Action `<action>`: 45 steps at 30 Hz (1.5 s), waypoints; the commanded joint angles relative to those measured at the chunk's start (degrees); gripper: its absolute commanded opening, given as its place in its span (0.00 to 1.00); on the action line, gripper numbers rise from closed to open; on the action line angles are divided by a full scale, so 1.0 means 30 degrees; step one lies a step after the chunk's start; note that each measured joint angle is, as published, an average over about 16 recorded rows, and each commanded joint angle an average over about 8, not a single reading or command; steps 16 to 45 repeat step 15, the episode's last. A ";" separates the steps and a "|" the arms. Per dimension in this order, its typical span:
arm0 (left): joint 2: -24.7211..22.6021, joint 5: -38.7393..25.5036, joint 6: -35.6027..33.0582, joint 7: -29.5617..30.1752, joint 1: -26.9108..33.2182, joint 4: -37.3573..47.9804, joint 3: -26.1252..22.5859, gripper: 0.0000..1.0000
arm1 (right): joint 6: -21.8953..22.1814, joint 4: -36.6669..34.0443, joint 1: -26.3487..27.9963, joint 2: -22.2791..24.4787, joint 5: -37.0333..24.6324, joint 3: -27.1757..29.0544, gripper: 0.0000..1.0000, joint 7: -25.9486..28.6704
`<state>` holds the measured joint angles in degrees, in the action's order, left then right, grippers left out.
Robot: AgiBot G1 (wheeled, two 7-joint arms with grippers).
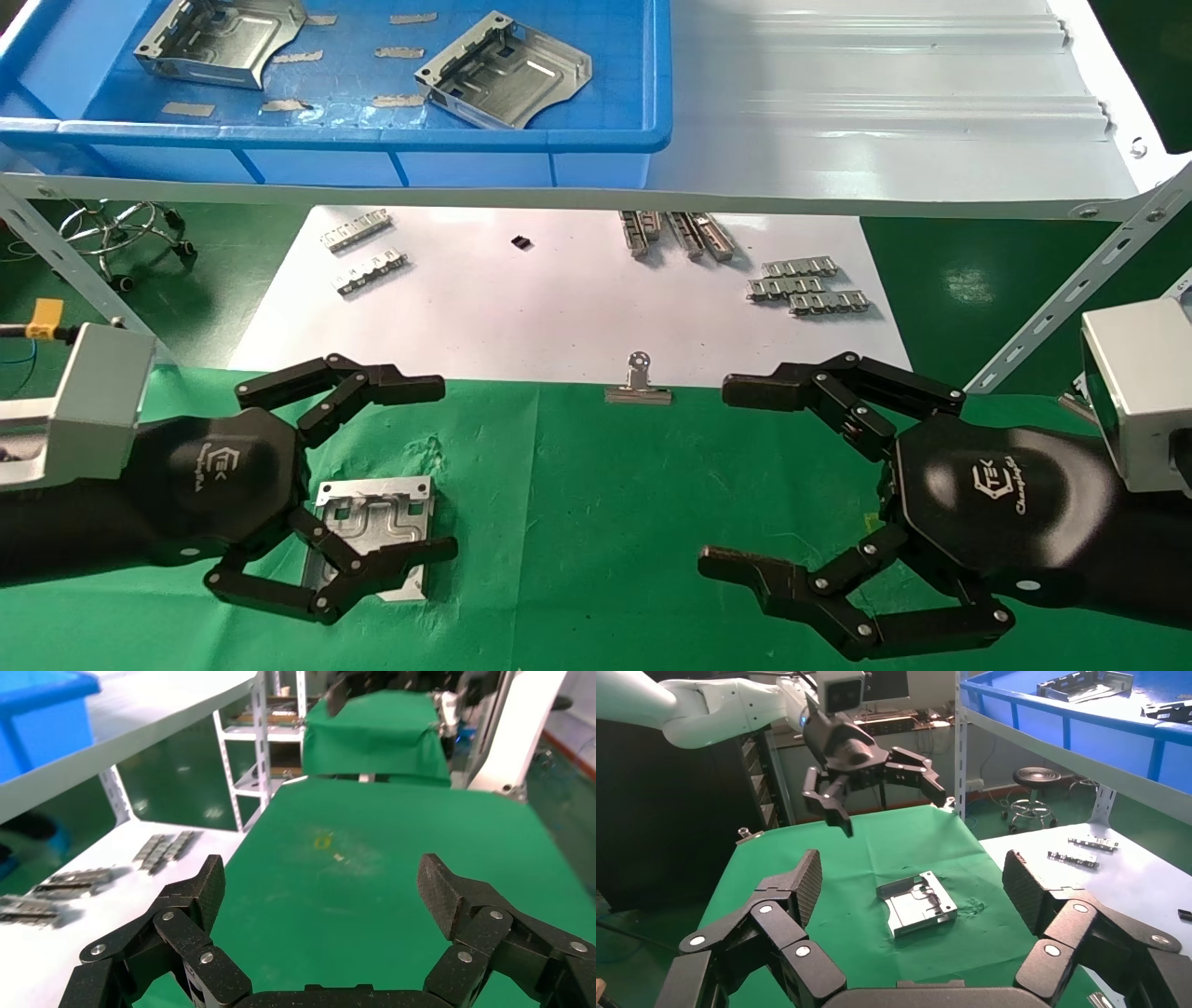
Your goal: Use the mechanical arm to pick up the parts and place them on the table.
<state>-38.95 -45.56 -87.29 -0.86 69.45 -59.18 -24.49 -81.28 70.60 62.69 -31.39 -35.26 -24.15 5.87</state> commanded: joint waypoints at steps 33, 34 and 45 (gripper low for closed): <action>0.1347 0.1268 0.0532 0.3976 -0.2711 -0.4962 0.2908 1.00 | 0.0002 -0.0001 -0.0002 0.0000 0.0001 0.0001 1.00 -0.0001; 0.1347 0.1268 0.0532 0.3976 -0.2711 -0.4962 0.2908 1.00 | 0.0002 -0.0001 -0.0002 0.0000 0.0001 0.0001 1.00 -0.0001; 0.1347 0.1268 0.0532 0.3976 -0.2711 -0.4962 0.2908 1.00 | 0.0002 -0.0001 -0.0002 0.0000 0.0001 0.0001 1.00 -0.0001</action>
